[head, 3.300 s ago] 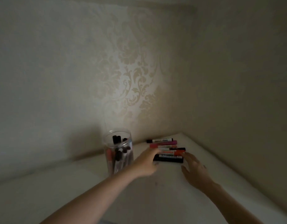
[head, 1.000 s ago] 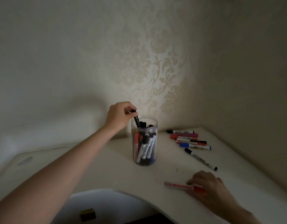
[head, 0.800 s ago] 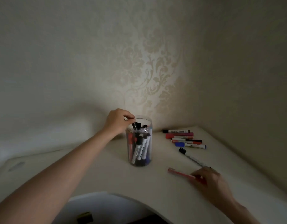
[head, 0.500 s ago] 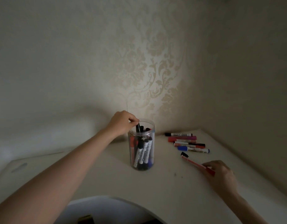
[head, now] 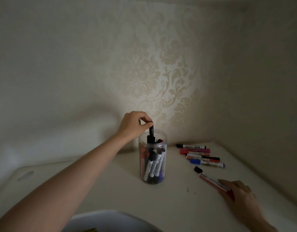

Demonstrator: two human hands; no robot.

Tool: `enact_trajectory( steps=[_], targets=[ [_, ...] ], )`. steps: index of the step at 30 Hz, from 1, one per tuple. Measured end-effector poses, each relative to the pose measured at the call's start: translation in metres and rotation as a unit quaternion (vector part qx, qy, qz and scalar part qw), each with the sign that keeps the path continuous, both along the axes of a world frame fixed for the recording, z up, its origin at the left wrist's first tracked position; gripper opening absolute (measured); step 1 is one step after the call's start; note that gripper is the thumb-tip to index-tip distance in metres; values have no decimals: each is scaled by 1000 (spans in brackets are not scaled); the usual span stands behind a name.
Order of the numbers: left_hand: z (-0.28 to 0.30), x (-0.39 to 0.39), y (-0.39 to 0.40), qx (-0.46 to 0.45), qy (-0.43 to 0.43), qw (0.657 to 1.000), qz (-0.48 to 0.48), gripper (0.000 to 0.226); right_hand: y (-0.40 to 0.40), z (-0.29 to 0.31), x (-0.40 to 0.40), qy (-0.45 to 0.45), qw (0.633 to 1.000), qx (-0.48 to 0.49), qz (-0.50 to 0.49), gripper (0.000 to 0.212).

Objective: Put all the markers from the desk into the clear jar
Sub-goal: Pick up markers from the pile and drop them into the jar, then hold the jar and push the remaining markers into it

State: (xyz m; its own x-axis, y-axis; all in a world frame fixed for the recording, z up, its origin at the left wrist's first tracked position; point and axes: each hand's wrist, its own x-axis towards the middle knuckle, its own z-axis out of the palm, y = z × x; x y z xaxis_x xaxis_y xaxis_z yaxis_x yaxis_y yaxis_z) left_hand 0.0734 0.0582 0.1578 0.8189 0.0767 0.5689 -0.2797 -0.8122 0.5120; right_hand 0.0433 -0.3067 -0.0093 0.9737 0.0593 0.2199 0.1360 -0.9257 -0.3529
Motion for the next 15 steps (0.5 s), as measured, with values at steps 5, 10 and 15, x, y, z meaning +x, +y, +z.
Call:
enact_trajectory(
  steps=[5,10,15],
  targets=[
    [0,5,-8,38,21,999,14,5,3,4,1,-22,997,70,10,31],
    [-13,8,-3,-12,45,996,78,11,7,7,3,-18,998,48,24,31],
    [-26,9,-1,29,177,984,13,29,8,8,-1,-25,997,65,35,32]
  ],
)
